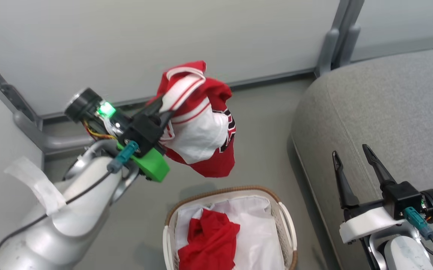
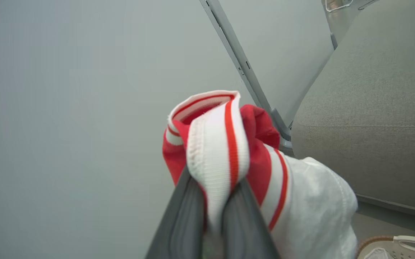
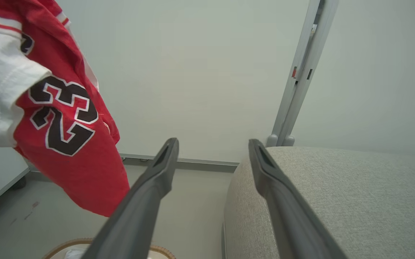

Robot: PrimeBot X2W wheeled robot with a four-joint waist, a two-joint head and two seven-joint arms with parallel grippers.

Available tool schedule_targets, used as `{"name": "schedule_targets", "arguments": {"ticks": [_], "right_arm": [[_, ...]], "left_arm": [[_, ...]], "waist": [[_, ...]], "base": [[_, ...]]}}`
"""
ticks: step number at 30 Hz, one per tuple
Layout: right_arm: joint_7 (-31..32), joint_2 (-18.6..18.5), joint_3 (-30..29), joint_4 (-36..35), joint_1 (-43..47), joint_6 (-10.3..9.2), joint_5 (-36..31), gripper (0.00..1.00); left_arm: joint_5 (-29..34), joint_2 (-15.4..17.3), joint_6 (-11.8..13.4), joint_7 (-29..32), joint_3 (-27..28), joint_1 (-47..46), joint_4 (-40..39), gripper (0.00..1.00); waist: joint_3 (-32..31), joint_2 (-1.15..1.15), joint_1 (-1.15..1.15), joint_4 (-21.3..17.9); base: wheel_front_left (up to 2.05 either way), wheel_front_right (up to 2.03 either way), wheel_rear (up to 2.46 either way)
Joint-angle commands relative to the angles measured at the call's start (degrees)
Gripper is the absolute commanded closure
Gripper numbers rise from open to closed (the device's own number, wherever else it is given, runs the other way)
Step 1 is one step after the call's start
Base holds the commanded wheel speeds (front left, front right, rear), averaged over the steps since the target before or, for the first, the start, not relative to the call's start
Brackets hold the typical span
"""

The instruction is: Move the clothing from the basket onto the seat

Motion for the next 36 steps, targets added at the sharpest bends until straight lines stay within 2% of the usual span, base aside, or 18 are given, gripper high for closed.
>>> {"name": "schedule_targets", "arguments": {"ticks": [1,9,17,29,36], "right_arm": [[-0.28,-0.24,0.23,-0.07,1.04,-0.04,-0.40,0.00],[-0.28,-0.24,3.35,-0.04,0.27,-0.04,0.30,0.00],[-0.28,-0.23,10.76,1.41,-2.60,-0.04,1.24,0.00],[-0.23,-0.38,24.40,9.38,-15.78,-0.04,6.79,0.00],[-0.22,-3.98,30.63,14.38,-22.85,-0.04,12.78,0.00]], "left_arm": [[0.29,0.83,-0.14,-0.06,-0.13,-1.79,-0.26,1.00],[0.57,2.86,-0.14,-0.06,0.76,-8.46,-1.76,1.00],[0.70,3.07,-0.02,-0.05,1.48,-11.35,-4.26,1.00],[0.24,1.71,-0.02,-0.05,-0.15,-9.61,-5.04,1.00],[-0.13,1.02,-0.02,-0.05,-1.45,-8.83,-5.47,1.00]], "waist": [[-4.60,0.00,0.00,2.03],[-5.58,0.00,0.00,2.48],[-6.00,0.00,0.00,3.03],[-5.76,0.00,0.00,3.34],[-5.69,0.00,0.00,3.87]], "base": [[0.00,0.00,0.00],[0.00,0.00,0.00],[0.00,0.00,0.00],[0.00,0.00,0.00],[0.00,0.00,0.00]]}}
